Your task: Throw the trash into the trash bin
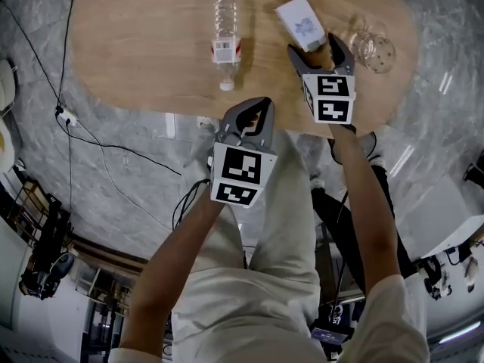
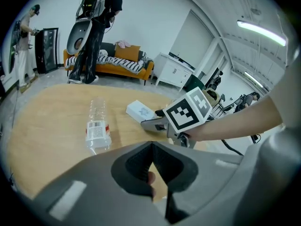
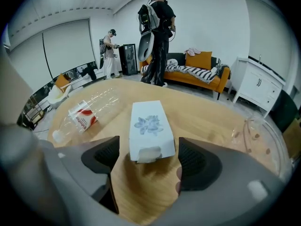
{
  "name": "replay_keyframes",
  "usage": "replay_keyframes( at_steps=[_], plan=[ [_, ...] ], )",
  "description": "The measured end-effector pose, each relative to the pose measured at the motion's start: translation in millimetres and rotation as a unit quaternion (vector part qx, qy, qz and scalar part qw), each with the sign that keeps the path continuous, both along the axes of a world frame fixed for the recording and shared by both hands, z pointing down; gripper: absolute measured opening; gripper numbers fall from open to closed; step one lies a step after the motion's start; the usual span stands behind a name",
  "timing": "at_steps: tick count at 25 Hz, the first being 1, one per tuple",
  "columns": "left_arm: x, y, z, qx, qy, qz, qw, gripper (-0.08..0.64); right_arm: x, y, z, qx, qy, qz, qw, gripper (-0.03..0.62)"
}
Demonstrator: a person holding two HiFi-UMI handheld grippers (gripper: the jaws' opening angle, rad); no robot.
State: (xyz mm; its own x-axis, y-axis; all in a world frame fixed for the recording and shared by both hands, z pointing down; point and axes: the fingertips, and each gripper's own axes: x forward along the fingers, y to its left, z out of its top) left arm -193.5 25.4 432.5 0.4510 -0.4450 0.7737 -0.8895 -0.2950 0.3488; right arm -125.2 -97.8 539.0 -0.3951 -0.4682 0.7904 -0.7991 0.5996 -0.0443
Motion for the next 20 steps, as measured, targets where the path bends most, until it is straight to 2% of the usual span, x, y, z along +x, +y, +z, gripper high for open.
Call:
replay_keyframes(
  at_steps=[3,6,12,20],
  plan=[
    [-2.1,0.3,-0.6,-0.003,0.001,-0.002,1.0000,0.000,-1.0,-7.9,0.7,0.001,0.007,-0.002,1.000,0.388],
    [-2.0,2.9,-0.9,-0.006,-0.001,0.002,1.0000,0.002,-0.3,-7.9,0.4,-0.008,0.014,-0.004,1.000,0.319],
    [-9.2,0.0,-1.2,-0.003,-0.001,0.006,1.0000,0.000,-2.2,-3.6,-9.8,-0.002,0.009,0.005,1.000,0.316],
    [4.8,0.6,-7.4,0.003,-0.002,0.035,0.9994,0.000,7.5,24.5,-40.7,0.004,-0.034,0.028,0.999,0.316]
  ],
)
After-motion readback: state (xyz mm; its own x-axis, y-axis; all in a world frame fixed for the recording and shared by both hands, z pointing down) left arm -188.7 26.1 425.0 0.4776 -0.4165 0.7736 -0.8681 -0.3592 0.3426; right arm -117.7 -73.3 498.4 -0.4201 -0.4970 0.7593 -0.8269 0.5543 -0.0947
